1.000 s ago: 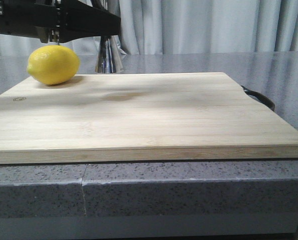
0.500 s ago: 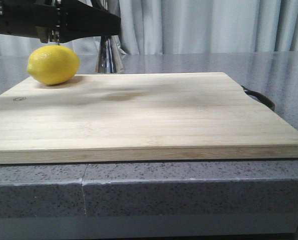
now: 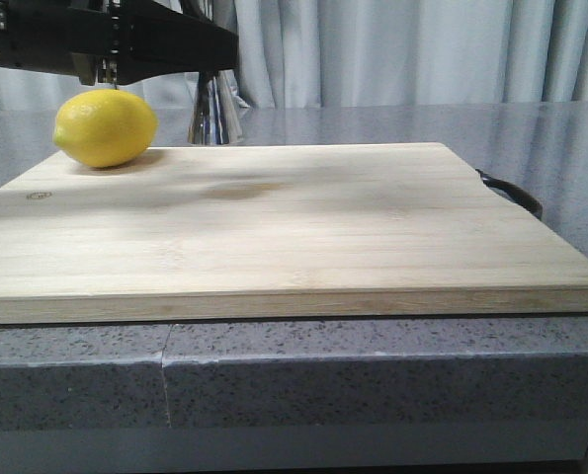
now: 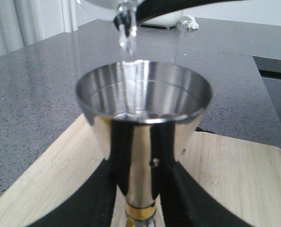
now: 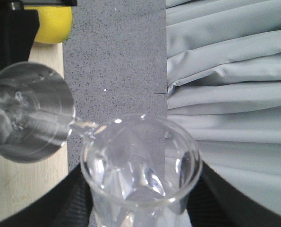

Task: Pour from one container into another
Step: 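Tilt the beaker with the right gripper, pouring liquid into the jigger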

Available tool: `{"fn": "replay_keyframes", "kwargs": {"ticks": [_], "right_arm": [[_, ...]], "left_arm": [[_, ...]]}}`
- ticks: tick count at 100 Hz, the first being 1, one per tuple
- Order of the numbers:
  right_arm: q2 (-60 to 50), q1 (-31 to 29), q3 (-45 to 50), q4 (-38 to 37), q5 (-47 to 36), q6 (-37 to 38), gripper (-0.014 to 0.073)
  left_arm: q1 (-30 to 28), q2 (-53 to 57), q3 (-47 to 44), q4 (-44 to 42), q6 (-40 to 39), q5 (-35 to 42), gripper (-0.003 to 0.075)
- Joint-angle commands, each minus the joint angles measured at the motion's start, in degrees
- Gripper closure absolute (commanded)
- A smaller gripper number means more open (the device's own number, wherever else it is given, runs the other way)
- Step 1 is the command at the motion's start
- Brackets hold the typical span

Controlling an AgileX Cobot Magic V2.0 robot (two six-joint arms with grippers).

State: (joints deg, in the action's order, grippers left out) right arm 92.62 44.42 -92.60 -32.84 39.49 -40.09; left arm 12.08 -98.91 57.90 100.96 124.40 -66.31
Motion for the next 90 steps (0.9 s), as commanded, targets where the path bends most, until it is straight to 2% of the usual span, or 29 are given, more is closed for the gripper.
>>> {"fn": "replay_keyframes", "kwargs": {"ticks": [1,90], "right_arm": [[-2.5,0.1,-2.0,-2.8,-3.6,-1.5,0.0265],[-2.5,0.1,-2.0,-3.5,-6.3,-5.2,0.0265]], "left_arm": [[0.4,2.6,1.7,4.3,-0.1,-6.5,0.0532],[0.4,2.6,1.7,4.3,-0.1,-6.5,0.0532]]}}
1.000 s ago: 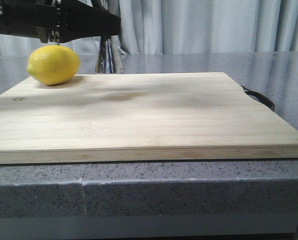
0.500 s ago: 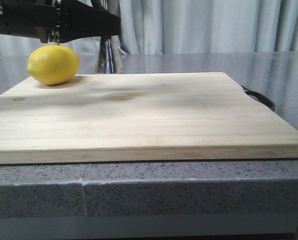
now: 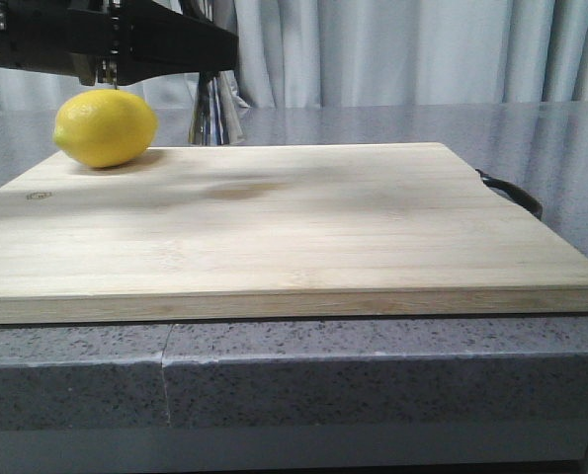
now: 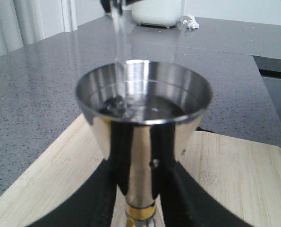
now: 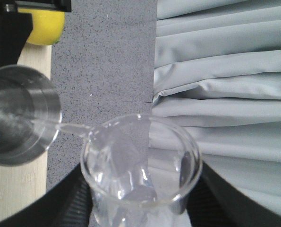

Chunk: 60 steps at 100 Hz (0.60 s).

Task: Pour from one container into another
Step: 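Tilt the beaker with the right gripper, pouring liquid into the jigger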

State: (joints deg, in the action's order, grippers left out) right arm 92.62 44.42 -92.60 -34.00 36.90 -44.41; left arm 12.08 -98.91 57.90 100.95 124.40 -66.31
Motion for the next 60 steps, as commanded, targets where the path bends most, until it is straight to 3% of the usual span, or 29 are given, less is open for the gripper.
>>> {"fn": "replay_keyframes", "kwargs": {"ticks": [1,32,60], "right_arm": [[-2.5,0.1,-2.0,-2.5,-3.7,-0.9,0.0265],[-2.5,0.1,-2.0,-1.7,-4.1,0.1,0.0265],[-3.2,-0.2,-2.0,-0.3,-3.9,16.2,0.0265]], "left_arm": [[0.4,2.6,1.7,4.3,-0.1,-6.5,0.0532],[0.4,2.6,1.7,4.3,-0.1,-6.5,0.0532],[0.4,2.6,1.7,4.3,-0.1,-6.5,0.0532]]}}
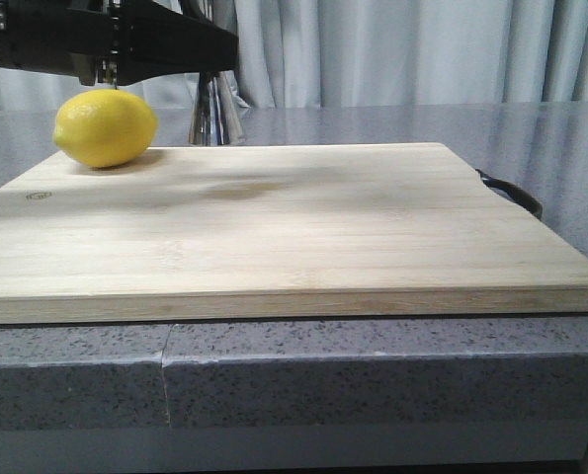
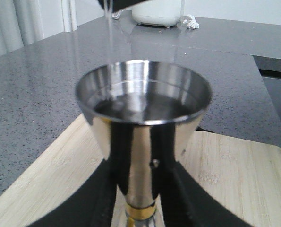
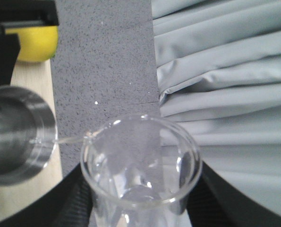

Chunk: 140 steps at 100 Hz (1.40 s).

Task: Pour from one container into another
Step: 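Tilt the beaker with the right gripper, pouring liquid into the jigger, then tilt the beaker upright and lower it onto the board with the right gripper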

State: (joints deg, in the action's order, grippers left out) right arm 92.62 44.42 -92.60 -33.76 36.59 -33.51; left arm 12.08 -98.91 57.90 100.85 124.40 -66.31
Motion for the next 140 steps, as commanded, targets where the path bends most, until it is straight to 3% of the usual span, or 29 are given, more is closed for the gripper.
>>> {"fn": "replay_keyframes", "kwargs": {"ticks": [1,19,34,49,83,106,140], "right_arm": [[-3.3,-0.2,-2.0,-0.3,-3.6,6.0,0.0265],[-7.5,-2.2,-2.0,7.2,-3.7,16.2,0.0265],[-12.7,-6.8,1.6,20.2,-4.7,16.9,0.0265],[-18.5,-12.3,9.7,27.3,-10.3,16.9,0.0265],[-29.3,-21.1,35.5,40.4,-29.3,16.9,0.0265],[-31.1,-22.5,49.5,49.2,-46.3,16.9,0.0265],[-25.6,-21.4,60.8,49.6,-66.4,24.5,0.0265]], "left_arm": [[0.4,2.6,1.7,4.4,-0.1,-6.5,0.0532],[0.4,2.6,1.7,4.4,-0.1,-6.5,0.0532],[0.4,2.6,1.7,4.4,-0.1,-6.5,0.0532],[0.4,2.6,1.7,4.4,-0.1,-6.5,0.0532],[0.4,2.6,1.7,4.4,-0.1,-6.5,0.0532],[0.4,2.6,1.7,4.4,-0.1,-6.5,0.0532],[0.4,2.6,1.7,4.4,-0.1,-6.5,0.0532]]}}
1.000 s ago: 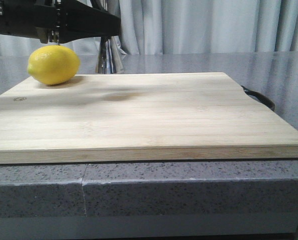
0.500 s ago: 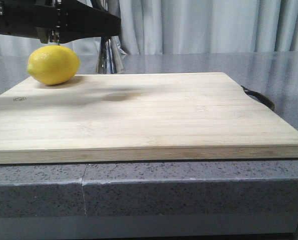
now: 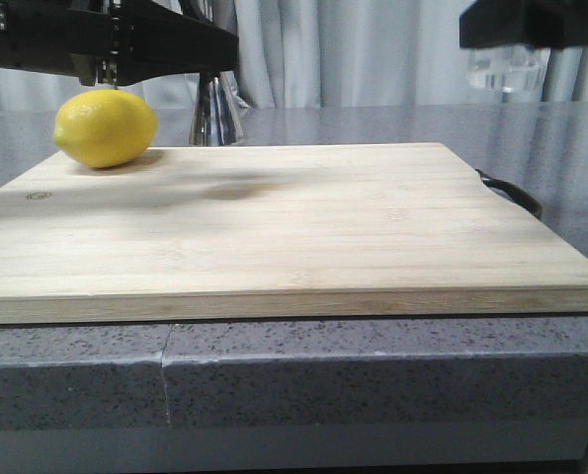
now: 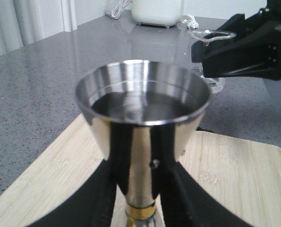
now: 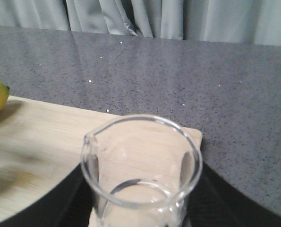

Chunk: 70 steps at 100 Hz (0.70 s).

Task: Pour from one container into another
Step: 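Tilt the beaker upright and lower it onto the board with the right gripper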

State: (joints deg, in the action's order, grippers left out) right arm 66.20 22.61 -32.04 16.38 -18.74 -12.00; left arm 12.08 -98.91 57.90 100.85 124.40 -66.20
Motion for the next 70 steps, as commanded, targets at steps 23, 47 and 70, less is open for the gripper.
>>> {"fn": "replay_keyframes", "kwargs": {"ticks": [23,47,70], "right_arm": [[9.0,2.9,1.3,-3.6,-20.8,4.4,0.0265],[15.0,2.9,1.3,-4.4,-27.9,4.4,0.0265],[19.2,2.9,1.3,-11.5,-30.4,4.4,0.0265]], "left_arm": [[0.4,2.6,1.7,4.4,-0.1,-6.6,0.0532],[0.4,2.6,1.7,4.4,-0.1,-6.6,0.0532],[0.4,2.6,1.7,4.4,-0.1,-6.6,0.0532]]}}
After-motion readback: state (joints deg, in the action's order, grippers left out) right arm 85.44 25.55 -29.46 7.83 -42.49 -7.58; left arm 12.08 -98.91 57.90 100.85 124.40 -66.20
